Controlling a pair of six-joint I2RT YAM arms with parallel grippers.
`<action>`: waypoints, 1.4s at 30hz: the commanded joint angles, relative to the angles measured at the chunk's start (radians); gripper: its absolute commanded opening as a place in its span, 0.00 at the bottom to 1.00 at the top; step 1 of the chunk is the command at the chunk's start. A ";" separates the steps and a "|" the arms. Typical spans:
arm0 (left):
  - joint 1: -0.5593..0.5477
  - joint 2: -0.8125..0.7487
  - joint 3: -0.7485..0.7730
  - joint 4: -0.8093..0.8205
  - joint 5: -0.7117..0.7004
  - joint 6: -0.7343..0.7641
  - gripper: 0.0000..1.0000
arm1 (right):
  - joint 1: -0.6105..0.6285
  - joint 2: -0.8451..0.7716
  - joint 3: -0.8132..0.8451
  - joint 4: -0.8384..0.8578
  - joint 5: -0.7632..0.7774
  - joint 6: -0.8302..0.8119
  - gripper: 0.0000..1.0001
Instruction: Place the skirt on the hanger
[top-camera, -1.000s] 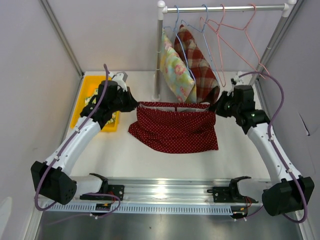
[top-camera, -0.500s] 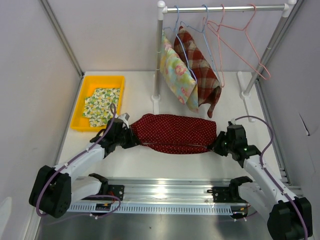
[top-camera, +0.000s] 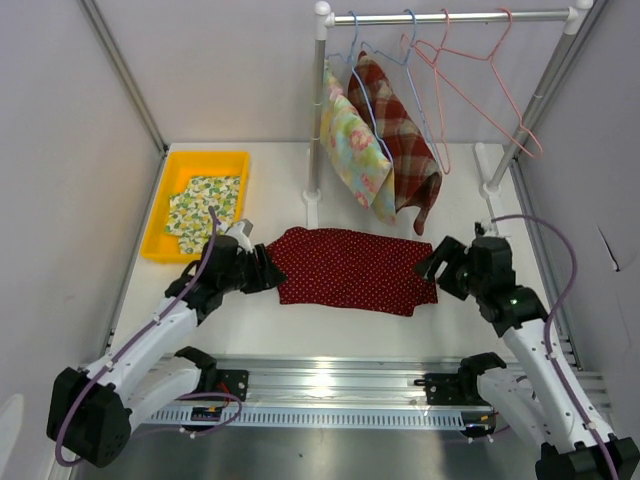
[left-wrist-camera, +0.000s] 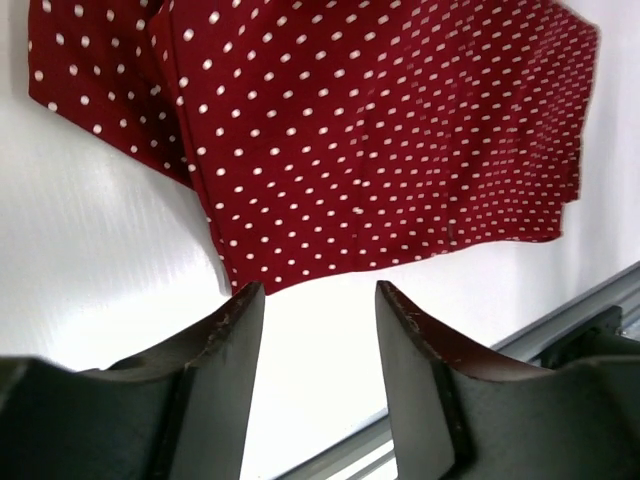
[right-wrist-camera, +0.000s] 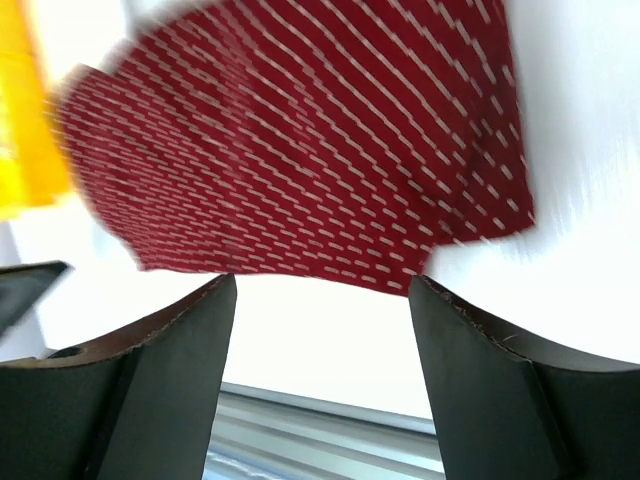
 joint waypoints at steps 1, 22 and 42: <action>-0.007 -0.062 0.106 -0.074 -0.009 0.046 0.55 | -0.013 0.022 0.194 -0.031 0.018 -0.064 0.76; -0.015 -0.177 0.308 -0.219 0.086 0.163 0.56 | -0.073 0.958 1.630 0.093 0.050 -0.532 0.61; -0.015 -0.205 0.307 -0.259 0.070 0.200 0.55 | -0.099 1.200 1.748 0.316 0.053 -0.537 0.58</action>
